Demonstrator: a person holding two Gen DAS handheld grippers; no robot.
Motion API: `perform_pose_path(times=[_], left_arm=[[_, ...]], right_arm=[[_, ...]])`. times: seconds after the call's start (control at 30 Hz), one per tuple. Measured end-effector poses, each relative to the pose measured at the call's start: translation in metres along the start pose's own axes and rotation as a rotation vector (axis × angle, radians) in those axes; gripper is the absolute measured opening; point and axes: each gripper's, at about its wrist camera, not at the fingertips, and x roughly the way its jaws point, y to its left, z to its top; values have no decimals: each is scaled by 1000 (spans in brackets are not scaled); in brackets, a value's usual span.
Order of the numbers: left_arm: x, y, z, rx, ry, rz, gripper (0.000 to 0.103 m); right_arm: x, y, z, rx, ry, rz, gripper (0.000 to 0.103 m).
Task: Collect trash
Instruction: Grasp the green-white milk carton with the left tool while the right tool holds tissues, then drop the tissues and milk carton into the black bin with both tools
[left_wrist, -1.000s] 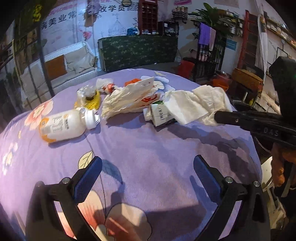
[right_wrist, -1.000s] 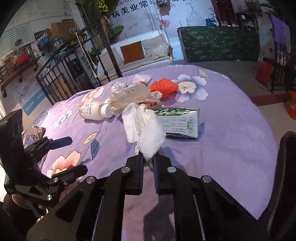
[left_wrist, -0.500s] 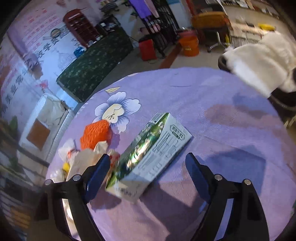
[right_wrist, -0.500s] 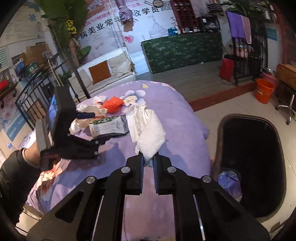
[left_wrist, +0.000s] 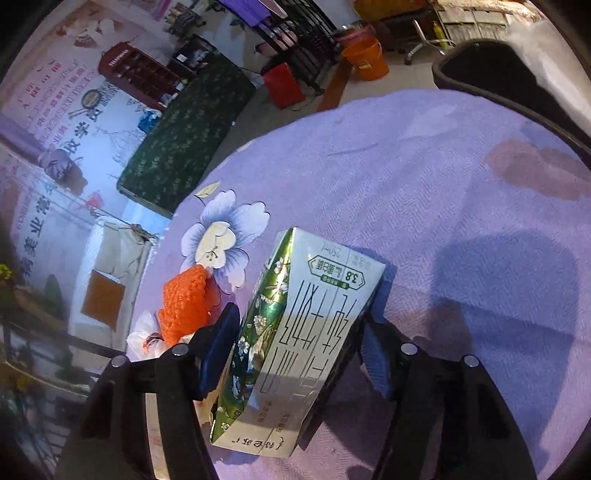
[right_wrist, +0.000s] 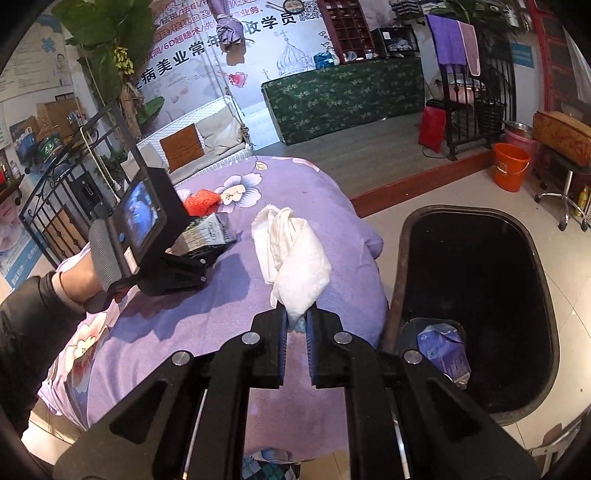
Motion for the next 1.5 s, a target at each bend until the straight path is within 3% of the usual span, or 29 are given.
perform_pose_path(times=[0.13, 0.27, 0.43, 0.6, 0.8, 0.97, 1.07, 1.13, 1.3, 1.5], left_arm=[[-33, 6, 3, -122, -106, 8, 55], [-73, 19, 1, -288, -232, -39, 52], [-113, 31, -13, -579, -371, -237, 50], [-133, 21, -21, -745, -449, -378, 50], [-147, -5, -1, -752, -496, -491, 50], [-154, -26, 21, -726, -525, -560, 50], [-152, -32, 34, -714, -530, -612, 50], [-148, -41, 44, -705, -521, -647, 50], [-137, -69, 69, -670, -484, -725, 50], [-127, -103, 99, -591, -437, -764, 50]], right_arm=[[1, -6, -2, 17, -3, -9, 10], [1, -11, -4, 35, -11, -18, 10], [-1, -19, -6, 53, -28, -36, 10], [-11, -32, -4, 71, -60, -71, 10], [-27, -69, 0, 120, -93, -214, 10], [-21, -105, -4, 174, -30, -355, 10], [-7, -125, -17, 235, 32, -380, 26], [-3, -133, -26, 274, 50, -385, 57], [-19, -145, -41, 331, 5, -418, 62], [-63, -160, -34, 394, -141, -459, 69]])
